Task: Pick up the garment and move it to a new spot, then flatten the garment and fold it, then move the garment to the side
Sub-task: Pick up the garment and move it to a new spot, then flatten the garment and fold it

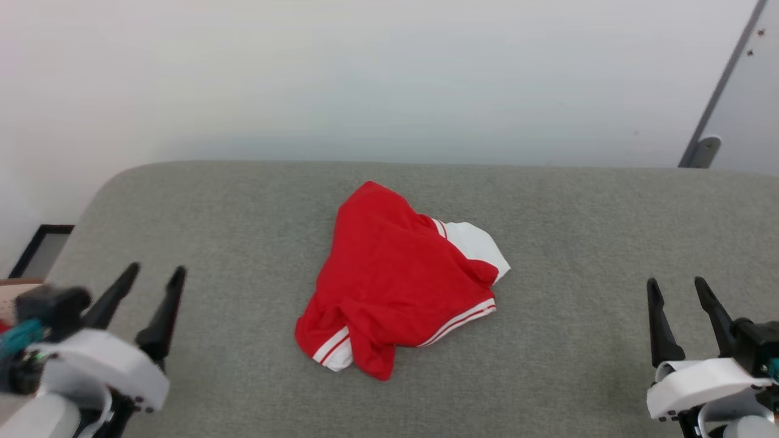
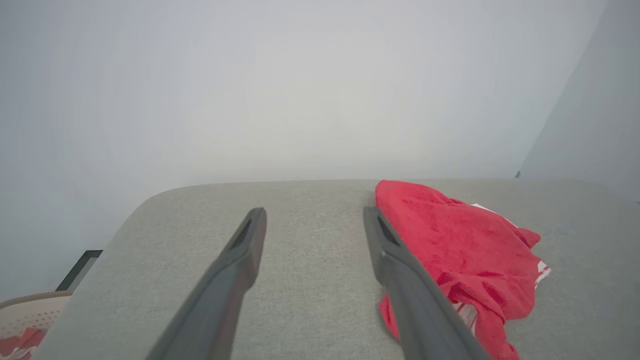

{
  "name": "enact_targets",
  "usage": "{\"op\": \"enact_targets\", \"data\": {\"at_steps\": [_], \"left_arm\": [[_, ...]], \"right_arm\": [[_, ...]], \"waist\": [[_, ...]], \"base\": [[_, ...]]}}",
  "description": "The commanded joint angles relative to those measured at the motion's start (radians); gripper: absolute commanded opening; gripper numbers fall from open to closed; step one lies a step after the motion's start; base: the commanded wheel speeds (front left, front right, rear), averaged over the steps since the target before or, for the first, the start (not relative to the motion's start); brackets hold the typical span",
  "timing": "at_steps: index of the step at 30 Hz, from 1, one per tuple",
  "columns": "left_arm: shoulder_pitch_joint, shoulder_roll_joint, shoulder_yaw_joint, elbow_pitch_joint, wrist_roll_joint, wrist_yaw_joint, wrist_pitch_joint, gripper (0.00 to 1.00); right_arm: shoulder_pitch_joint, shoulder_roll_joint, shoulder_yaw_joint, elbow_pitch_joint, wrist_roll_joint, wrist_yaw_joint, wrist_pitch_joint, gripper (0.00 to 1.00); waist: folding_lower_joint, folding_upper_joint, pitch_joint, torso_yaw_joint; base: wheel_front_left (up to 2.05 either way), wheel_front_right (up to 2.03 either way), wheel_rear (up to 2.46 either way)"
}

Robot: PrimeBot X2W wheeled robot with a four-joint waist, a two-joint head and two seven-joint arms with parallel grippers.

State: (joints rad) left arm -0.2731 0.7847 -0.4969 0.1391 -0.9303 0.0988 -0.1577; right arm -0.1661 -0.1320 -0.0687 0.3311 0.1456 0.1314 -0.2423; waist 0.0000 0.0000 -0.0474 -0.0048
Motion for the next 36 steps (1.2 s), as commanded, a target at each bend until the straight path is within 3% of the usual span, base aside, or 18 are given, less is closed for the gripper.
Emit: {"op": "enact_targets", "data": {"at_steps": [1,7,17,26,36], "left_arm": [[0.027,0.003,0.012,-0.005,0.0,0.01,-0.025,1.0],[0.133,0.027,0.062,-0.001,0.009,0.012,-0.092,1.0],[0.237,-0.027,0.19,0.0,0.027,-0.012,-0.108,1.0],[0.257,-0.055,0.241,0.005,0.056,-0.048,-0.107,1.0],[0.248,-0.085,0.268,-0.019,0.068,-0.021,-0.107,1.0]], "right_arm": [[0.016,0.002,-0.01,-0.003,-0.005,-0.001,-0.004,1.0],[0.044,0.01,-0.029,-0.01,-0.008,-0.001,-0.005,1.0],[0.06,0.021,-0.035,-0.013,-0.012,-0.001,-0.005,1.0],[0.063,0.025,-0.024,-0.012,-0.006,-0.001,0.004,1.0],[-0.008,0.007,0.029,0.008,0.008,-0.001,0.055,1.0]], "waist": [[0.0,0.0,-0.015,0.02],[0.0,0.0,-0.02,0.036],[0.0,0.0,-0.02,0.049],[0.0,0.0,-0.013,0.054],[0.0,0.0,0.017,0.136]], "base": [[0.0,0.0,0.0],[0.0,0.0,0.0],[0.0,0.0,0.0],[0.0,0.0,0.0],[0.0,0.0,0.0]]}}
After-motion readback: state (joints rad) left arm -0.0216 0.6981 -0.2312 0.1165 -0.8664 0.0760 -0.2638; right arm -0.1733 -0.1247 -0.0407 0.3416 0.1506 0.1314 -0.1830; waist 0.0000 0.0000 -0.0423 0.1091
